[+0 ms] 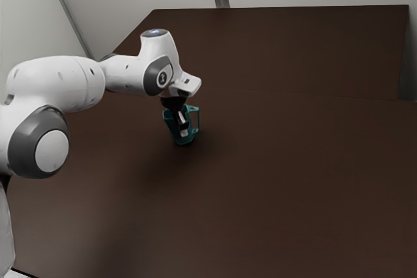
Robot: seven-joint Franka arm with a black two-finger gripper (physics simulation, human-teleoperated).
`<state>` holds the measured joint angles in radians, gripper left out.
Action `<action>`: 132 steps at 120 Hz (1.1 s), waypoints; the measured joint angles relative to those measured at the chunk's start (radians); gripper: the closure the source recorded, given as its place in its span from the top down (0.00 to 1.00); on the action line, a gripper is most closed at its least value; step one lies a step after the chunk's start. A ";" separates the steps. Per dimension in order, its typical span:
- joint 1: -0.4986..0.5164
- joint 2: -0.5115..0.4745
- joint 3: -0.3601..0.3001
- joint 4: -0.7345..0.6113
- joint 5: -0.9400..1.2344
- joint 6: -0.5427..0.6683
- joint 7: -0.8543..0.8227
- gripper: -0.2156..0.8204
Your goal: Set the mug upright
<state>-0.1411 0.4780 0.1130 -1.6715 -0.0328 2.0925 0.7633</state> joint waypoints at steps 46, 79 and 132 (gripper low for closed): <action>-0.003 -0.043 0.013 -0.021 -0.013 -0.008 0.014 0.59; 0.002 -0.192 0.013 -0.050 -0.012 -0.052 -0.025 0.74; -0.132 -0.415 0.119 -0.029 0.082 -0.275 -0.250 0.79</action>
<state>-0.2735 0.0634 0.2317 -1.7008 0.0496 1.8176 0.5131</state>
